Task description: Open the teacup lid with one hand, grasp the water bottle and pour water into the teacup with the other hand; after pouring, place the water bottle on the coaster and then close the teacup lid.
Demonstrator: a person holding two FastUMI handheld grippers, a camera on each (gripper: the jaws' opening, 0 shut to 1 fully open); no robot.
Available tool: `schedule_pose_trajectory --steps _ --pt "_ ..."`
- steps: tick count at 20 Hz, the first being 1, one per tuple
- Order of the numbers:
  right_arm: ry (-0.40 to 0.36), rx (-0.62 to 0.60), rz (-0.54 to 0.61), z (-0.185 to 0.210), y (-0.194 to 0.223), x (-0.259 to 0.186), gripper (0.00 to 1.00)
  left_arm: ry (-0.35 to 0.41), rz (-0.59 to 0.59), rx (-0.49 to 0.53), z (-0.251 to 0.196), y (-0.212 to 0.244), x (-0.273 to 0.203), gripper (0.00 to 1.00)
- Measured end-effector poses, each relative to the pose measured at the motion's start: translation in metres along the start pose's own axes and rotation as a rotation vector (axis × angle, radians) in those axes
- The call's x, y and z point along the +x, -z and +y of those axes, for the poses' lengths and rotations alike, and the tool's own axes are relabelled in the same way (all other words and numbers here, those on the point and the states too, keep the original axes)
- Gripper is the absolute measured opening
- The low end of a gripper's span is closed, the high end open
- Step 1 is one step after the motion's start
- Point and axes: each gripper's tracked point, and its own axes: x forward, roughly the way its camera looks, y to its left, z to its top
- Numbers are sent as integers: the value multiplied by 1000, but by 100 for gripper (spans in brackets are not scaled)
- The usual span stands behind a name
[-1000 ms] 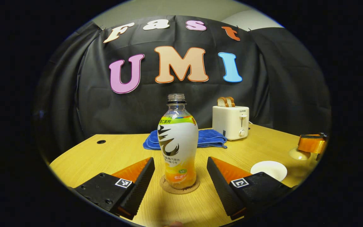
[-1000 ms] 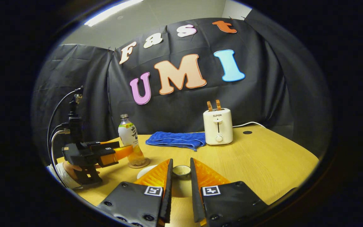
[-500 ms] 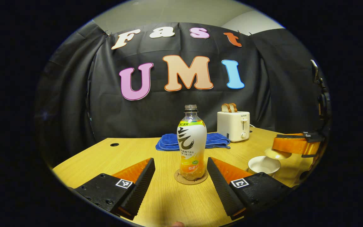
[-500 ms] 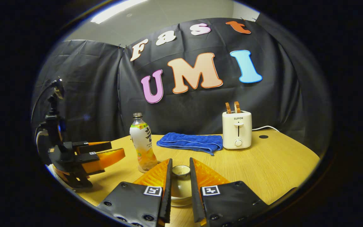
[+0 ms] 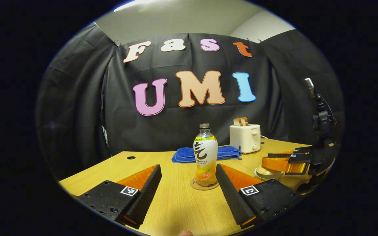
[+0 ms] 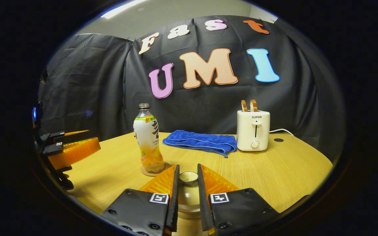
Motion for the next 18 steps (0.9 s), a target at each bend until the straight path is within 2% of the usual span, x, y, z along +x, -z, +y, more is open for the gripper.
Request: schedule_pose_trajectory --steps 8,11,13,14,18 --pt "29 -36 10 -2 9 -1 32 9 -4 -25 -3 3 -10 96" --pt "25 -20 21 -4 11 -3 37 4 -1 -37 -3 3 -10 96" --pt "16 -9 8 0 6 -8 45 5 0 -48 -4 4 -12 96" --pt "15 -11 -9 0 1 -12 60 6 -1 -52 -6 5 -13 96" --pt "52 -54 -62 -8 -12 -33 100 -4 -3 -63 -7 5 -18 96"
